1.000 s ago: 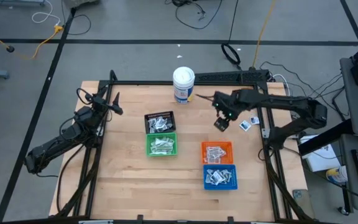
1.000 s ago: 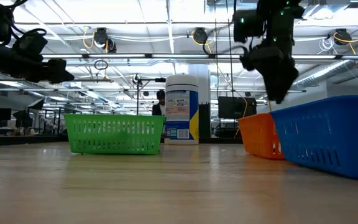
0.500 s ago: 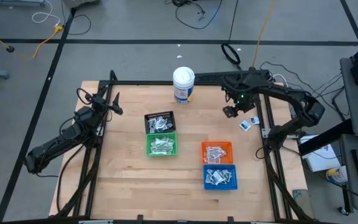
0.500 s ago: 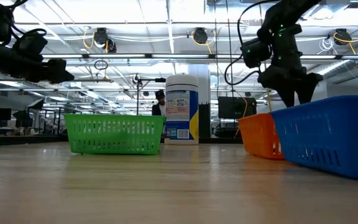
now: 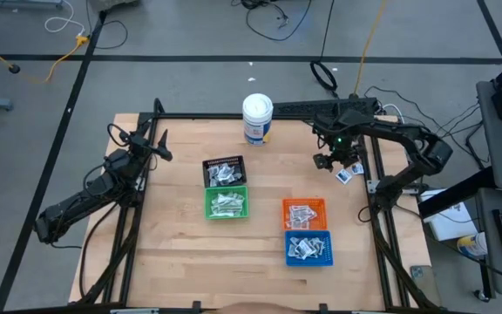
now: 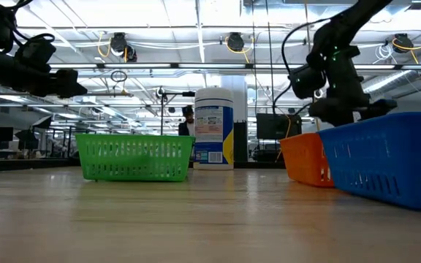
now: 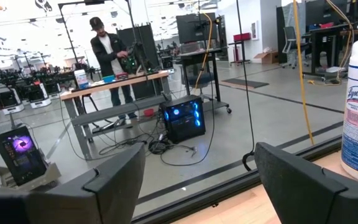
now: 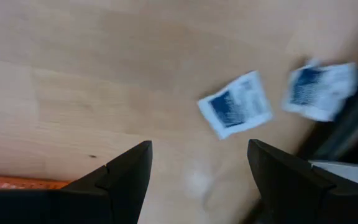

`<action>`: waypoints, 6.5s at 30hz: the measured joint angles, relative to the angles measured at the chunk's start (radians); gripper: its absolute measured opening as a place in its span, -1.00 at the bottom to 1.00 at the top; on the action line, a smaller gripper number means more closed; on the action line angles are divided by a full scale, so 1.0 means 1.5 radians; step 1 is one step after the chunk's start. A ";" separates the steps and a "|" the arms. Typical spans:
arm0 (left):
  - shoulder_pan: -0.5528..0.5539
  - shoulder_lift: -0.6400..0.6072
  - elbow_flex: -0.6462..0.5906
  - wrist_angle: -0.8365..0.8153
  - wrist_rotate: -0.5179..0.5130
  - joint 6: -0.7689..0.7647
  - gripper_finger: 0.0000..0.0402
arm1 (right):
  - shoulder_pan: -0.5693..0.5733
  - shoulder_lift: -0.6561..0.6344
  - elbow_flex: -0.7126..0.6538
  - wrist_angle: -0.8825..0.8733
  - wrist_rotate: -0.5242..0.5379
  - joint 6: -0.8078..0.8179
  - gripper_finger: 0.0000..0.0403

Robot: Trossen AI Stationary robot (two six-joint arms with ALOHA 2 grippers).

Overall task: Pick & Place First Aid Supplies
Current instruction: Put the blue pad into the blue bin

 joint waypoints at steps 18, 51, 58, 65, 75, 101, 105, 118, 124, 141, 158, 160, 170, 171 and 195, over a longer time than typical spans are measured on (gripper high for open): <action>0.000 0.000 0.000 0.000 0.000 0.000 0.56 | -0.026 -0.001 -0.171 0.210 -0.033 0.117 0.24; 0.000 0.000 0.000 0.001 0.000 0.000 0.63 | 0.023 -0.003 0.001 0.047 -0.054 0.101 -0.99; 0.000 0.000 0.000 0.001 0.000 0.000 0.60 | 0.074 -0.003 0.104 -0.021 -0.052 0.104 -1.00; 0.000 0.000 0.000 0.001 0.000 0.000 0.54 | 0.185 -0.004 0.136 -0.010 -0.051 0.125 -1.00; 0.000 0.000 0.000 0.001 0.000 0.000 0.58 | 0.473 -0.004 0.137 0.047 -0.054 0.248 -1.00; 0.000 0.000 0.000 0.000 0.000 0.000 0.58 | 0.779 0.080 0.137 0.248 -0.053 0.394 -1.00; 0.000 0.000 0.000 0.000 0.000 0.000 0.63 | 0.778 0.101 0.137 0.248 -0.052 0.380 -0.99; 0.000 0.000 0.000 0.000 0.000 0.000 0.56 | 0.772 0.107 0.137 0.262 -0.025 0.345 -0.30; 0.000 0.000 0.000 0.000 0.000 0.000 0.52 | 0.734 0.070 0.137 0.246 -0.021 0.240 0.19; 0.000 0.000 0.000 0.000 0.000 0.000 0.61 | 0.441 0.043 0.137 0.171 -0.091 -0.248 0.39; 0.000 0.000 0.000 0.000 0.000 0.000 0.58 | 0.111 0.043 0.137 0.168 0.062 0.011 0.38; 0.000 0.000 0.000 0.000 0.000 0.000 0.60 | 0.081 0.043 0.137 0.167 0.071 0.055 0.38; 0.000 0.000 0.000 0.000 0.000 0.000 0.60 | -0.036 0.043 0.129 0.164 0.078 0.255 0.38; 0.000 0.000 0.000 0.000 0.000 0.000 0.59 | -0.039 0.041 0.119 0.168 0.087 0.263 0.38; 0.000 0.000 0.000 0.000 0.000 0.000 0.63 | 0.015 -0.162 -0.253 0.171 0.297 1.010 0.38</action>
